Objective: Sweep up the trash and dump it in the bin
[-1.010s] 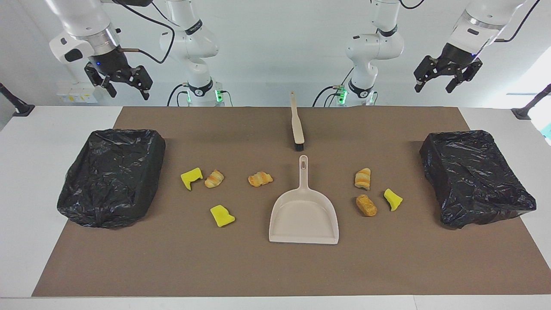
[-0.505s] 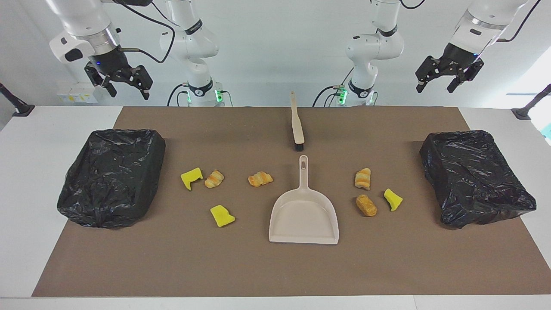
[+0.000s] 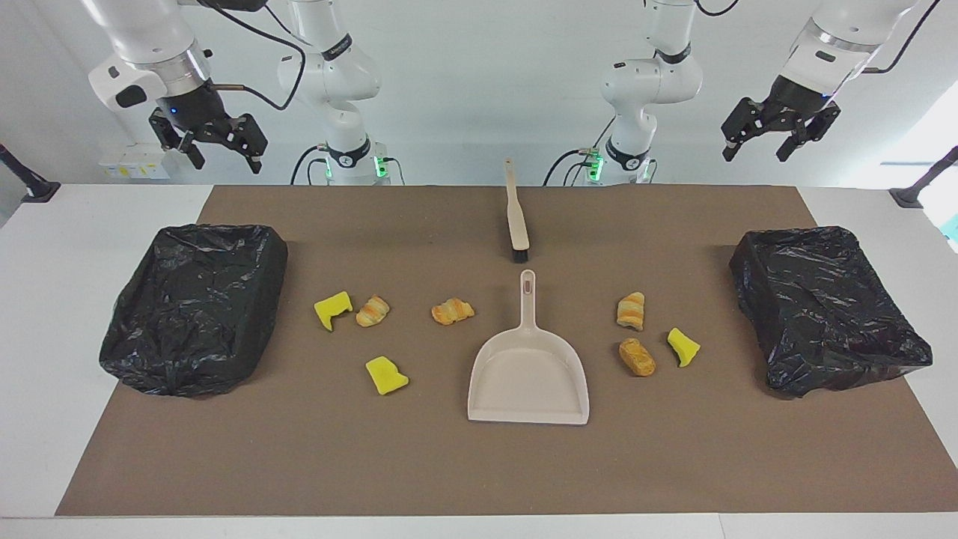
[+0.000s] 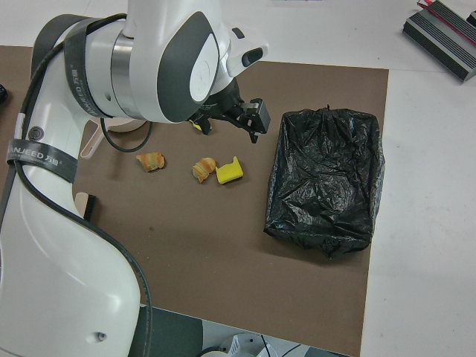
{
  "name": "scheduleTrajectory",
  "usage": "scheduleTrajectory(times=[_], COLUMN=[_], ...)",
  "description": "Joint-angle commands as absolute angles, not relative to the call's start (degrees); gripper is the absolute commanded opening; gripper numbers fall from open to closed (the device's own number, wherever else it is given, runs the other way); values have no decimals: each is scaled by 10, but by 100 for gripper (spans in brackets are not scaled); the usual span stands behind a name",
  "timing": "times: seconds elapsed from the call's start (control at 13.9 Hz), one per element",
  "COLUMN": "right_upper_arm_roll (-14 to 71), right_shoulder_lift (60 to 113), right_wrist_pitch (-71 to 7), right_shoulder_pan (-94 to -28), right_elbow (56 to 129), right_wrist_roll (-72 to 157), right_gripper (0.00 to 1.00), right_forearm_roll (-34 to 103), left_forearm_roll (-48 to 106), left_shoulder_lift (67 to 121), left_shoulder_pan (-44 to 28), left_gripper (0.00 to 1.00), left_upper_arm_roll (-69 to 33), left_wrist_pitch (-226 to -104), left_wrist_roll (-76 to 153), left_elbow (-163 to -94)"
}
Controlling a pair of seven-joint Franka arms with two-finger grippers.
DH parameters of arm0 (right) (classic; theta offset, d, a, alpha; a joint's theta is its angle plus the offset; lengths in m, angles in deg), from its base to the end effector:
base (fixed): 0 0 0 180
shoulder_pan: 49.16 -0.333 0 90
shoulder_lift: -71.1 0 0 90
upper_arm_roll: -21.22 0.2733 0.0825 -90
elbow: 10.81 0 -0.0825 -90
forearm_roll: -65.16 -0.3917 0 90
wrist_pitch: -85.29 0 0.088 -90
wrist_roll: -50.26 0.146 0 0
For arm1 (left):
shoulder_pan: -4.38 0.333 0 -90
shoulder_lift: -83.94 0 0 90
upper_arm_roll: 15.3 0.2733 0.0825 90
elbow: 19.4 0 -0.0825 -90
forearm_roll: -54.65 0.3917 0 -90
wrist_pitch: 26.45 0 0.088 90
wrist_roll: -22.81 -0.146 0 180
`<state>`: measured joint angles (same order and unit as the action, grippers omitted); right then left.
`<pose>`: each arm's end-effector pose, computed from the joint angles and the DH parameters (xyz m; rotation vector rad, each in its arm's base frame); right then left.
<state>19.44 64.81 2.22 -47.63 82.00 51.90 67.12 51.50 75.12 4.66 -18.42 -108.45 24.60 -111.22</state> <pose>0.5159 -0.0359 0.5688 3.1073 -0.1387 -0.0944 0.5027 -0.0355 0.5979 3.0958 -0.0384 -0.0303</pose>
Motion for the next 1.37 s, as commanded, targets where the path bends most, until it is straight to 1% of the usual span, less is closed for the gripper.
scheduleTrajectory(times=[0.0, 0.22, 0.43, 0.58, 0.87, 1.01, 1.08, 1.3], right_upper_arm_roll=[199, 203, 217, 225, 225, 225, 225, 226], right_shoulder_lift=[632, 632, 632, 632, 636, 645, 664, 703], right_wrist_pitch=[27, 23, 17, -2, -55, -94, -111, -122], right_shoulder_pan=[-479, -481, -481, -494, -525, -542, -559, -593], right_elbow=[835, 845, 859, 873, 894, 910, 906, 902], right_wrist_roll=[521, 521, 525, 526, 526, 519, 519, 553], right_gripper=[100, 100, 100, 100, 100, 100, 100, 100], right_forearm_roll=[661, 660, 640, 638, 637, 624, 622, 620], left_forearm_roll=[519, 519, 519, 516, 499, 479, 478, 438], left_shoulder_lift=[737, 733, 729, 727, 703, 701, 701, 683], left_shoulder_pan=[45, 46, 44, 44, 44, 44, 43, 43], left_gripper=[100, 100, 100, 100, 100, 100, 100, 100], left_upper_arm_roll=[-185, -185, -191, -206, -282, -336, -360, -418], left_wrist_pitch=[-1076, -1077, -1084, -1092, -1139, -1202, -1218, -1257], left_wrist_roll=[247, 247, 253, 253, 303, 384, 424, 458], left_elbow=[-1124, -1131, -1157, -1177, -1268, -1314, -1331, -1382])
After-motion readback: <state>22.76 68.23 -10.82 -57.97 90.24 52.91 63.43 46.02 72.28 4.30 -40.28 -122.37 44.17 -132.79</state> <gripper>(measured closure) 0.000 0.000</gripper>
